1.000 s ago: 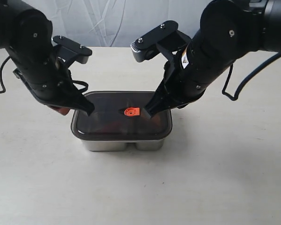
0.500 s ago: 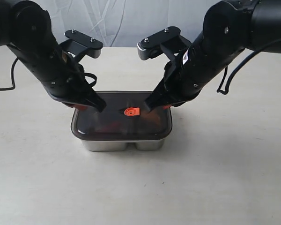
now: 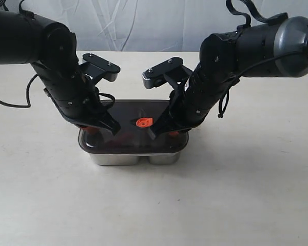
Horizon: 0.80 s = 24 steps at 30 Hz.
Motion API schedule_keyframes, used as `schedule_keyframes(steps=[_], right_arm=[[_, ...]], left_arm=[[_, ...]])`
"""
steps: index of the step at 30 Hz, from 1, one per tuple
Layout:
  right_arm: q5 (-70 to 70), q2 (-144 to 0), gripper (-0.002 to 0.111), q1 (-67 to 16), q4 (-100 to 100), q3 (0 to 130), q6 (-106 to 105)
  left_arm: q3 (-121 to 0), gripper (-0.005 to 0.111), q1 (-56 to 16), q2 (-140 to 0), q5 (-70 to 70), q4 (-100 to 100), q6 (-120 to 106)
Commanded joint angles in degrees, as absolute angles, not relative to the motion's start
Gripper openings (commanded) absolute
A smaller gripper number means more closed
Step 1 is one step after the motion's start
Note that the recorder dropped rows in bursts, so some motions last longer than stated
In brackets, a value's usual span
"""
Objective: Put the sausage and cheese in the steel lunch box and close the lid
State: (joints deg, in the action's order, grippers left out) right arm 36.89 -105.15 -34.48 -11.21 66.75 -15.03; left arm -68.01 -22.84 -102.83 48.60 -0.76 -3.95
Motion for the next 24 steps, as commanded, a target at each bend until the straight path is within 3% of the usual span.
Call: schedule_keyframes(steps=[1, 24], right_arm=[[37.4, -106.4, -0.001, -34.1, -11.5, 66.6, -15.5], [41.5, -109.0, -0.001, -34.1, -12.1, 66.6, -15.5]], left_arm=[[-68.1, 0.0, -22.9, -104.9, 49.8, -0.7, -4.1], [-68.1, 0.0, -22.9, -107.7, 56.8, -1.6, -3.5]])
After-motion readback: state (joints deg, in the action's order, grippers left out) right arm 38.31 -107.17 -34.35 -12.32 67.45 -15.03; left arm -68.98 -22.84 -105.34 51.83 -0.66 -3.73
